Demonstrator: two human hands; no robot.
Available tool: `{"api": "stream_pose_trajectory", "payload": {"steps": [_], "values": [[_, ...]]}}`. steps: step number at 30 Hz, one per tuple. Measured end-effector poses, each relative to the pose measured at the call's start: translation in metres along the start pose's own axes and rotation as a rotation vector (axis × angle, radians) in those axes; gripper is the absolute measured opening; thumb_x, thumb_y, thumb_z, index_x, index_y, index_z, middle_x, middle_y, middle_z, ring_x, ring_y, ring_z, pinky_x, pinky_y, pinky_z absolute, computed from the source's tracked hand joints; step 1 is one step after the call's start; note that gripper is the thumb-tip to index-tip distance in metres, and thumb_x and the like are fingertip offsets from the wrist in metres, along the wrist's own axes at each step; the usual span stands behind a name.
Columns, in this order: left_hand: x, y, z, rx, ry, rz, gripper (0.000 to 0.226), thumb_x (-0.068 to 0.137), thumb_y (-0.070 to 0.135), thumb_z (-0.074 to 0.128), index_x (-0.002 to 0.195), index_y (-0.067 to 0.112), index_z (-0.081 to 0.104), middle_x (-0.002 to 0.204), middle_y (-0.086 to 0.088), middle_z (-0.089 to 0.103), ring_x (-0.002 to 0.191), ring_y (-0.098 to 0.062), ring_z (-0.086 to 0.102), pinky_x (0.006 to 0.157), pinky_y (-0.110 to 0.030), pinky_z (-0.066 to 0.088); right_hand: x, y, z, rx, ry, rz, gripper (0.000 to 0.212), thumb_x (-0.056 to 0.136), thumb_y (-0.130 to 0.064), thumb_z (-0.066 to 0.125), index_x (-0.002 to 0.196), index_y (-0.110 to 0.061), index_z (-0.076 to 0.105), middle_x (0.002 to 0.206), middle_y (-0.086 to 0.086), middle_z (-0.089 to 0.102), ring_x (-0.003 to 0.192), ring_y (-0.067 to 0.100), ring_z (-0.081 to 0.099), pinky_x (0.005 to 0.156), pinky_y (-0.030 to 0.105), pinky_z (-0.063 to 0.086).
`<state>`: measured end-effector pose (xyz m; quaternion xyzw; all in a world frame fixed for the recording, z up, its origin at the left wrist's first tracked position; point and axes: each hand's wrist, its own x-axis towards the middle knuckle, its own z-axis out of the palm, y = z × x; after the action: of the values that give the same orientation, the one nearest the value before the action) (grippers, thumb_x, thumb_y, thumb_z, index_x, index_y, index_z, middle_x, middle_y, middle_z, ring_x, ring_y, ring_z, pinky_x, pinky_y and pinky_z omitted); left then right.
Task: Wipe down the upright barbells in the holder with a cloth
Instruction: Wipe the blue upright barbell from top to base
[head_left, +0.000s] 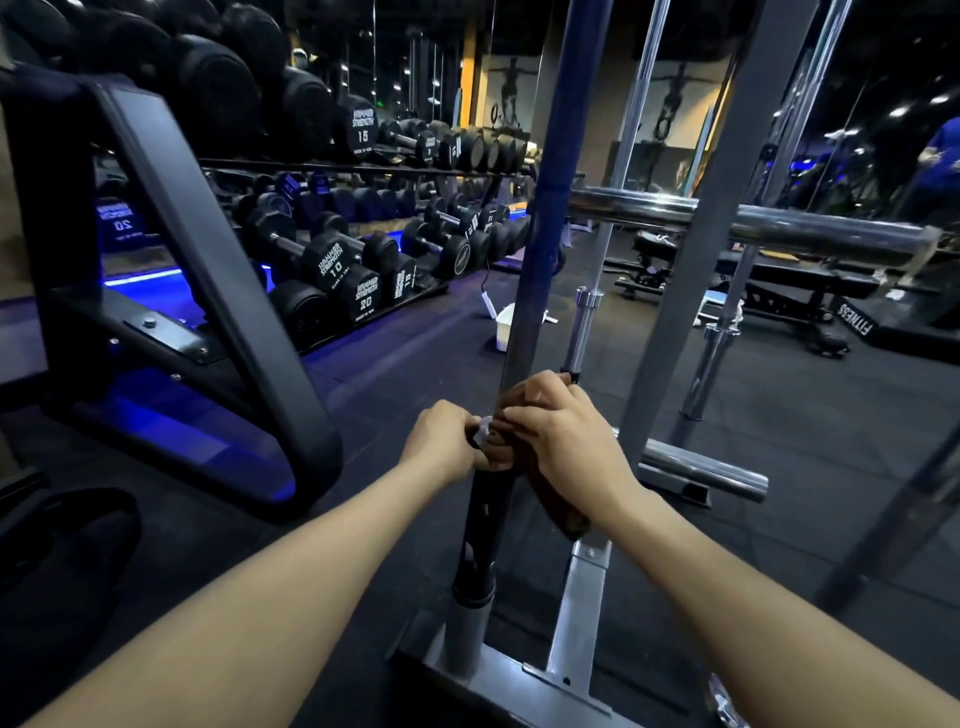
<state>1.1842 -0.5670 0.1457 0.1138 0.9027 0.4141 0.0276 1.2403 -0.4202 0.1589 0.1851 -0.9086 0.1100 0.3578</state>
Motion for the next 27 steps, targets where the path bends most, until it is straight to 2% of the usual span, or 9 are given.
{"api": "stream_pose_trajectory", "payload": {"steps": [4, 7, 10, 13, 15, 19, 21, 25, 27], "values": [[0.0, -0.001, 0.001, 0.011, 0.012, 0.009, 0.028, 0.065, 0.025, 0.086, 0.087, 0.012, 0.073, 0.091, -0.002, 0.072, 0.092, -0.013, 0.066, 0.08, -0.032, 0.056, 0.0, 0.005, -0.005, -0.02, -0.103, 0.013, 0.016, 0.077, -0.017, 0.066, 0.088, -0.02, 0.076, 0.097, 0.002, 0.06, 0.076, 0.03, 0.054, 0.07, 0.024, 0.039], [-0.002, 0.0, 0.0, 0.02, 0.007, 0.032, 0.035, 0.064, 0.034, 0.086, 0.091, 0.016, 0.075, 0.09, -0.003, 0.072, 0.09, -0.015, 0.066, 0.071, -0.028, 0.048, -0.005, 0.017, -0.01, -0.082, -0.115, 0.057, 0.013, 0.077, -0.013, 0.065, 0.082, -0.016, 0.076, 0.093, 0.005, 0.058, 0.077, 0.034, 0.061, 0.07, 0.025, 0.043], [-0.002, 0.0, -0.002, 0.042, 0.006, 0.036, 0.045, 0.061, 0.039, 0.087, 0.097, 0.016, 0.074, 0.094, -0.002, 0.071, 0.091, -0.018, 0.065, 0.068, -0.029, 0.046, -0.003, 0.02, -0.029, -0.017, -0.004, 0.182, 0.013, 0.083, -0.007, 0.067, 0.091, -0.013, 0.075, 0.1, 0.006, 0.055, 0.087, 0.031, 0.061, 0.078, 0.031, 0.049], [0.0, -0.003, 0.002, 0.008, 0.001, 0.041, 0.04, 0.062, 0.035, 0.087, 0.096, 0.017, 0.074, 0.094, -0.001, 0.071, 0.092, -0.014, 0.065, 0.075, -0.032, 0.051, 0.019, 0.006, -0.035, 0.083, 0.138, 0.167, 0.014, 0.085, -0.01, 0.063, 0.096, -0.01, 0.071, 0.101, 0.001, 0.049, 0.092, 0.017, 0.054, 0.081, 0.018, 0.039], [0.0, -0.005, 0.003, -0.009, 0.019, 0.043, 0.032, 0.066, 0.029, 0.086, 0.093, 0.016, 0.075, 0.093, -0.001, 0.072, 0.09, -0.009, 0.063, 0.073, -0.026, 0.049, 0.021, -0.002, -0.025, 0.15, 0.172, 0.204, 0.014, 0.084, -0.006, 0.064, 0.096, -0.009, 0.07, 0.101, 0.0, 0.047, 0.091, 0.016, 0.052, 0.08, 0.016, 0.037], [-0.002, -0.003, 0.003, 0.028, 0.046, 0.052, 0.029, 0.073, 0.029, 0.08, 0.098, 0.018, 0.074, 0.096, -0.005, 0.071, 0.095, -0.016, 0.064, 0.078, -0.031, 0.051, -0.008, -0.006, 0.0, 0.181, 0.029, 0.29, 0.011, 0.085, -0.006, 0.063, 0.093, -0.01, 0.069, 0.099, 0.005, 0.05, 0.085, 0.022, 0.056, 0.077, 0.026, 0.044], [-0.005, 0.0, 0.001, 0.05, 0.04, 0.056, 0.031, 0.072, 0.032, 0.08, 0.1, 0.02, 0.073, 0.095, -0.006, 0.071, 0.095, -0.017, 0.064, 0.078, -0.031, 0.05, -0.005, -0.003, -0.005, 0.176, -0.021, 0.304, 0.012, 0.085, -0.006, 0.063, 0.092, -0.013, 0.071, 0.098, 0.005, 0.051, 0.085, 0.024, 0.057, 0.075, 0.025, 0.042], [-0.004, 0.001, -0.003, 0.012, -0.007, 0.031, 0.027, 0.064, 0.032, 0.087, 0.081, 0.017, 0.071, 0.076, 0.002, 0.065, 0.071, -0.005, 0.057, 0.062, -0.025, 0.041, 0.04, -0.001, -0.035, 0.226, 0.192, 0.26, 0.016, 0.082, -0.006, 0.065, 0.092, -0.015, 0.074, 0.096, 0.003, 0.053, 0.085, 0.013, 0.055, 0.077, 0.023, 0.042], [-0.003, 0.001, -0.003, -0.007, -0.003, 0.021, 0.027, 0.064, 0.029, 0.087, 0.082, 0.016, 0.071, 0.073, 0.005, 0.062, 0.069, -0.001, 0.053, 0.059, -0.022, 0.037, 0.049, -0.002, -0.038, 0.222, 0.219, 0.261, 0.014, 0.082, -0.006, 0.065, 0.092, -0.013, 0.074, 0.095, 0.003, 0.052, 0.083, 0.013, 0.053, 0.075, 0.022, 0.042]]}}
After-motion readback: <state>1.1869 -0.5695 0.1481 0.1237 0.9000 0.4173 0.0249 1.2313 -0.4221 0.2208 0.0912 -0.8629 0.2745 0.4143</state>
